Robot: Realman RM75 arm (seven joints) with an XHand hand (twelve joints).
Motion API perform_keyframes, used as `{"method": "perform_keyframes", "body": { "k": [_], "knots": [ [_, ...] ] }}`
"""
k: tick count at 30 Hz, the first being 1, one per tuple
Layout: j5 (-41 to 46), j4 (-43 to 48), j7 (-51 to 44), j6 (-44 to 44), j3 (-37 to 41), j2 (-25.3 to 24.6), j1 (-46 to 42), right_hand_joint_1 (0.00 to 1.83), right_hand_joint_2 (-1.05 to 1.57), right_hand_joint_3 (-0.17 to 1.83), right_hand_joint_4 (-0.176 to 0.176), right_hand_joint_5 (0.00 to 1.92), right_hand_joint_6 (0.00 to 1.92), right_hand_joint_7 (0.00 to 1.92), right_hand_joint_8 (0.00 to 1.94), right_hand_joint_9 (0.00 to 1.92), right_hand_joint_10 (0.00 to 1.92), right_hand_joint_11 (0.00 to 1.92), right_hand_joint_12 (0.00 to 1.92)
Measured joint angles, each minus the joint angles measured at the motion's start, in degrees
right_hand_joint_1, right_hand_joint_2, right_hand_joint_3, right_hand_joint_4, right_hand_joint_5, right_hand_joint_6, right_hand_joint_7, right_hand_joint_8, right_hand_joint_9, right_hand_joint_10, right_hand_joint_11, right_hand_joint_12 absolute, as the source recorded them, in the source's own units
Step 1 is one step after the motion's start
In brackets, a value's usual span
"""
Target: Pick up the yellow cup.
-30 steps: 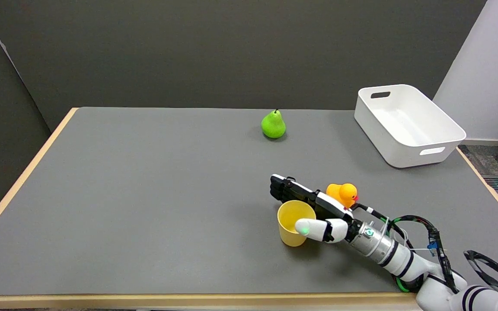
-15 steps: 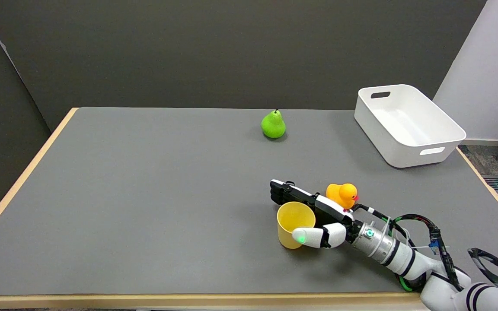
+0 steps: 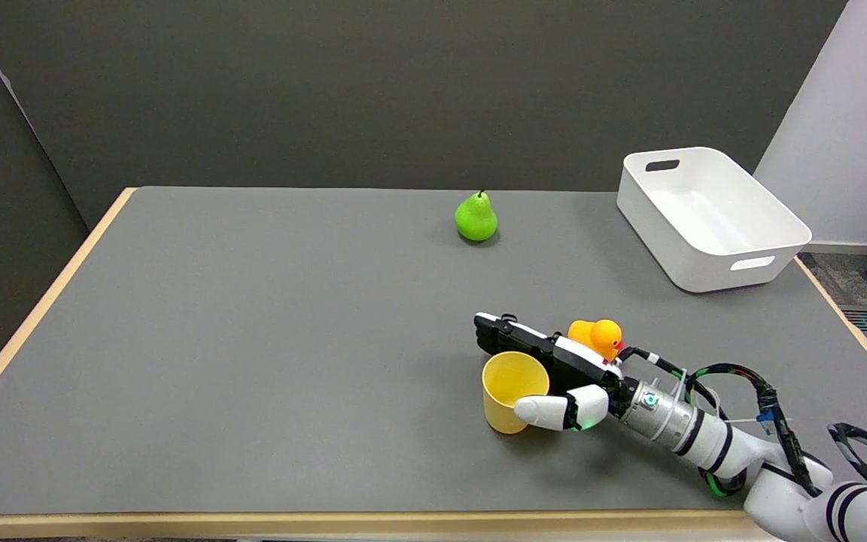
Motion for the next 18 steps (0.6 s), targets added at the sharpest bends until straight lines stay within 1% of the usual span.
{"method": "perform_keyframes", "body": {
  "k": [18],
  "knots": [
    [-1.4,2.5,-0.1,-3.2,-0.2,2.7,-0.9,0.86,0.63,0.58,-0.176,0.00,0.00,0.00,0.00,0.00,0.00,0.00,0.00]
  ]
}}
